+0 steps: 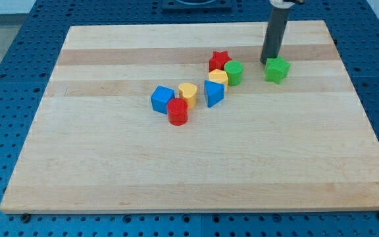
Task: Move the green star to the center right of the board
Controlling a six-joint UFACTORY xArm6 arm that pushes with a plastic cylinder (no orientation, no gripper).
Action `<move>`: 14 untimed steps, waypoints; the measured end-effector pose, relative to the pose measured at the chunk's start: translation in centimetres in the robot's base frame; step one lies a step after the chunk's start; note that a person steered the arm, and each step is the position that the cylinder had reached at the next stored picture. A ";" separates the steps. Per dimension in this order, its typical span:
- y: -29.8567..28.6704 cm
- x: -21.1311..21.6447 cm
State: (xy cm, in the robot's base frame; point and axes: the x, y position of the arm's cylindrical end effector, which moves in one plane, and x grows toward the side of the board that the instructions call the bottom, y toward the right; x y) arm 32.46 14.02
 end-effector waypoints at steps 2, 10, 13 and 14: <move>0.0 3.5; 4.2 9.5; 5.7 9.9; -0.1 10.5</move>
